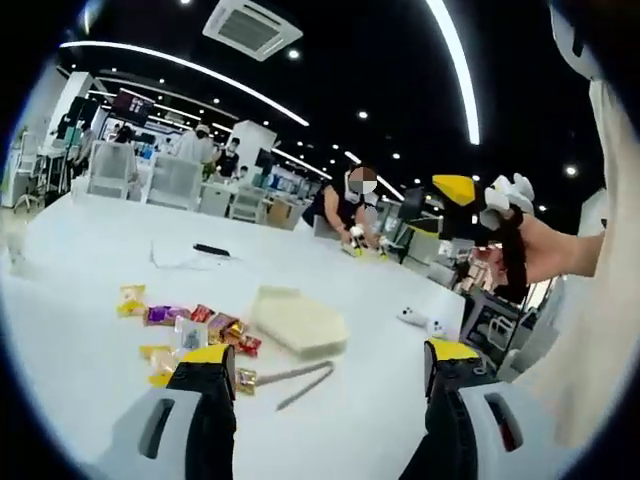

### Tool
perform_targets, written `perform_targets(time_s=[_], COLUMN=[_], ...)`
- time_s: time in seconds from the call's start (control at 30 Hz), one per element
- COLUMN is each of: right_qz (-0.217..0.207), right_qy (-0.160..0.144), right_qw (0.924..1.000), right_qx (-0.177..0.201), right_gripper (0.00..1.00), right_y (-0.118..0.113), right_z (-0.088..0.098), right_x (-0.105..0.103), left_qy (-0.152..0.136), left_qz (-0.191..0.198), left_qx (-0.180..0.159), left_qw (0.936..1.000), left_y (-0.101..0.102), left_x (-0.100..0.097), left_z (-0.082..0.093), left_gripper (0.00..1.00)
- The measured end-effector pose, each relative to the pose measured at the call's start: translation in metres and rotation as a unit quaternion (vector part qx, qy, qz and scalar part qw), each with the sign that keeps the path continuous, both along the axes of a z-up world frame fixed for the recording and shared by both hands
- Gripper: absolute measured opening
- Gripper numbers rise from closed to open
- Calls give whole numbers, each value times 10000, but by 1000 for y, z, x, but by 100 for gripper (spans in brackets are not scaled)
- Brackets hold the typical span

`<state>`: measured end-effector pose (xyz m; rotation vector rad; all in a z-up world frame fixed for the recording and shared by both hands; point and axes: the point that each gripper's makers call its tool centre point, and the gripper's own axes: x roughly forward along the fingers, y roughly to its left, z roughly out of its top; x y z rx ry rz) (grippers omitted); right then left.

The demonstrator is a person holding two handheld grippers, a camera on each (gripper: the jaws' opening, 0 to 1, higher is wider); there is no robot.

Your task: Place the target food into the container with the food tongs after gripping and lifting it, then release it inside without dropping or visibly crushing the food.

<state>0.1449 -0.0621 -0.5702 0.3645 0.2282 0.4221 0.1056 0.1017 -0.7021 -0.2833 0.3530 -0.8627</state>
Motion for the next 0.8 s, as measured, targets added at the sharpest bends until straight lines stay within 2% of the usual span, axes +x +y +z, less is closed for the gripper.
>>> perform_targets(time_s=[0.17, 0.5, 0.8], right_qz=[47, 162, 105], right_qy=[72, 1, 90], right_qw=[9999, 9991, 9990], right_qx=[-71, -390, -432], right_gripper=[67, 67, 67], right_y=[2, 8, -1], right_z=[-4, -6, -8], right_x=[-2, -8, -13], left_qy=[50, 19, 173], left_qz=[-185, -471, -698], left_qx=[230, 502, 716], left_qw=[9996, 9976, 9948], left_y=[-7, -22, -32], left_x=[-3, -1, -2], left_z=[-15, -29, -45], left_gripper=[68, 58, 56])
